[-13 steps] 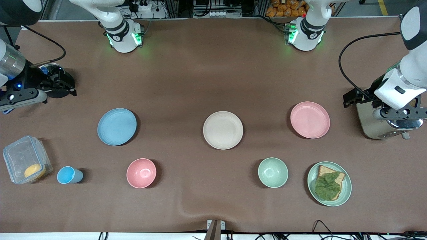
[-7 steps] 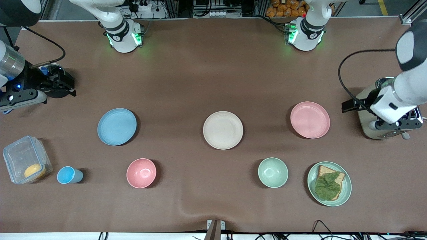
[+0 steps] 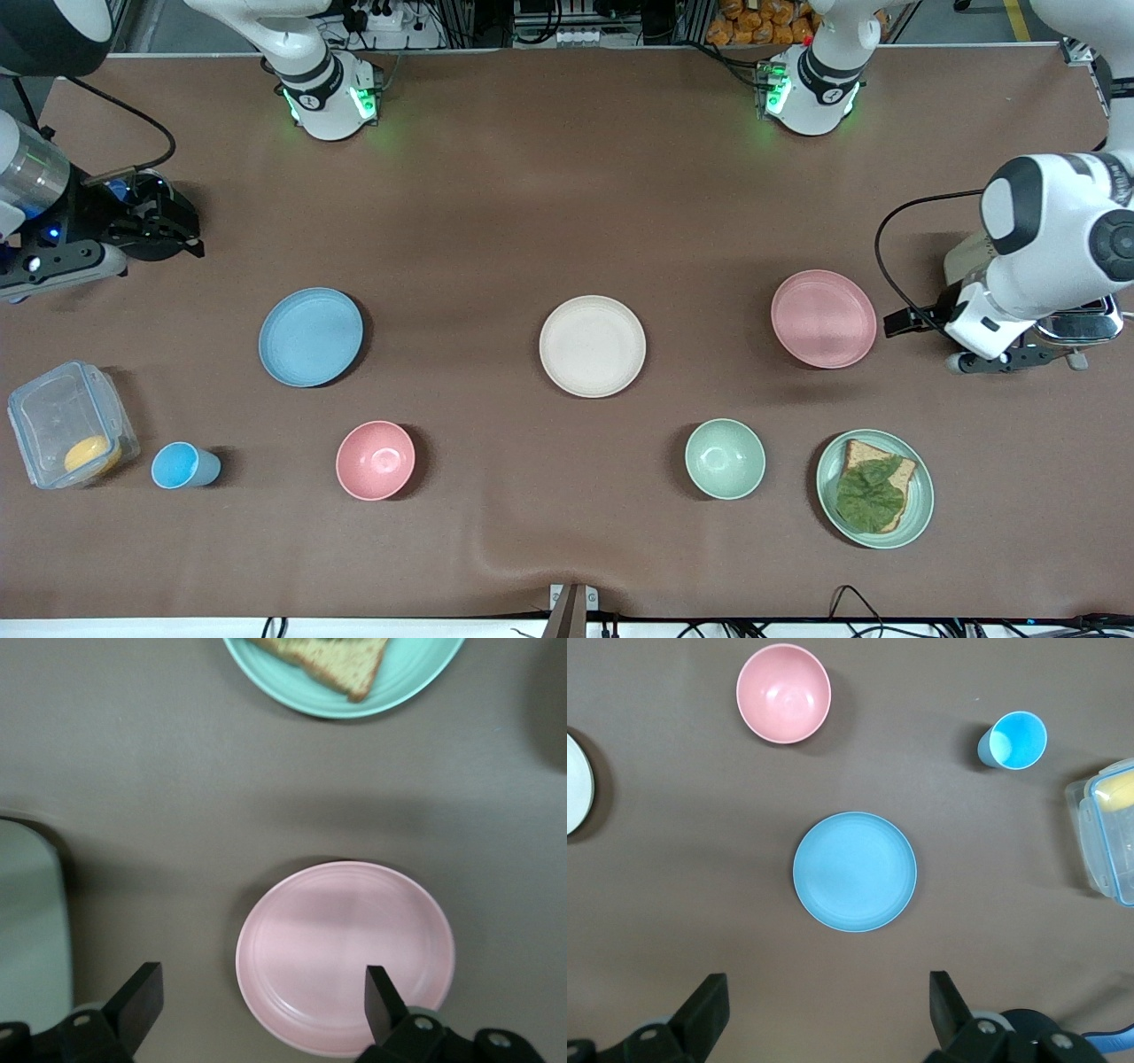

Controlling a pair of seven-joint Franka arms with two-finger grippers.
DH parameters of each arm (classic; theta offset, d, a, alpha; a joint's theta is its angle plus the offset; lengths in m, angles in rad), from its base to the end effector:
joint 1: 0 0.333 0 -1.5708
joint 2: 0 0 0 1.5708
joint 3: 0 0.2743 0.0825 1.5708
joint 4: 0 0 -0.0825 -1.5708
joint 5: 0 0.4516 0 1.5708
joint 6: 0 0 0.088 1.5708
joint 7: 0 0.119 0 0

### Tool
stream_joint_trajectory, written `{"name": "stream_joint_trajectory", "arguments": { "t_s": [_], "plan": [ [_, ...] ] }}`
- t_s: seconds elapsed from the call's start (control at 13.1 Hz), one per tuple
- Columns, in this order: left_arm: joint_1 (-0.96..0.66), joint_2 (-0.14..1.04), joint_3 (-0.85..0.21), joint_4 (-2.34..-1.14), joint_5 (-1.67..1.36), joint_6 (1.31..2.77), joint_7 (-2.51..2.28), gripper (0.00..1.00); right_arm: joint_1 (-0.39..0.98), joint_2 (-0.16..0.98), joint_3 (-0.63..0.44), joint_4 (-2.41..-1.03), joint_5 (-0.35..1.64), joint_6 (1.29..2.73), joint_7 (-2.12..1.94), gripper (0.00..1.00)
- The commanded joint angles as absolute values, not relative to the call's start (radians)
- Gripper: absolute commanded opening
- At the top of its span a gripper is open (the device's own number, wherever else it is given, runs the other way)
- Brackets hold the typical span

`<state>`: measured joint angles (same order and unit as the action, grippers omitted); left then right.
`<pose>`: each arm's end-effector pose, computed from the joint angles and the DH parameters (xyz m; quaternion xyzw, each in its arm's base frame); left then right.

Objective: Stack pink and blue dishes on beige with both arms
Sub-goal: 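Grasp the pink plate with the left gripper while the right gripper grasps the blue plate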

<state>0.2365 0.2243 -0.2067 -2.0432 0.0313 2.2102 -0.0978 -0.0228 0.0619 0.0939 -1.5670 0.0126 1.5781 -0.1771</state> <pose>0.6220 0.0185 0.2347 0.9980 0.0560 -0.0264 0.0097 0.6351 0.0454 0.5347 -0.9920 -0.1235 0.0247 0.0105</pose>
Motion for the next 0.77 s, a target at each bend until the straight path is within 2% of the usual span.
{"name": "stream_joint_trajectory", "arguments": {
  "t_s": [0.0, 0.15, 0.31, 0.69],
  "plan": [
    [0.282, 0.193, -0.216, -2.184, 0.051, 2.353, -0.075, 1.00, -0.028, 0.104, 0.094, -1.568, -0.006, 1.530, -0.164, 1.00],
    [0.330, 0.254, -0.218, -2.201, 0.052, 2.408, -0.048, 1.00, -0.040, 0.123, 0.092, -1.600, -0.006, 1.529, -0.161, 1.00],
    [0.337, 0.296, -0.218, -2.200, 0.051, 2.421, -0.044, 1.00, -0.054, 0.138, 0.092, -1.676, -0.006, 1.598, -0.160, 1.00],
    [0.336, 0.382, -0.218, -2.195, 0.046, 2.483, -0.044, 1.00, -0.095, 0.169, 0.092, -1.926, 0.003, 1.932, -0.160, 1.00]
  ]
}}
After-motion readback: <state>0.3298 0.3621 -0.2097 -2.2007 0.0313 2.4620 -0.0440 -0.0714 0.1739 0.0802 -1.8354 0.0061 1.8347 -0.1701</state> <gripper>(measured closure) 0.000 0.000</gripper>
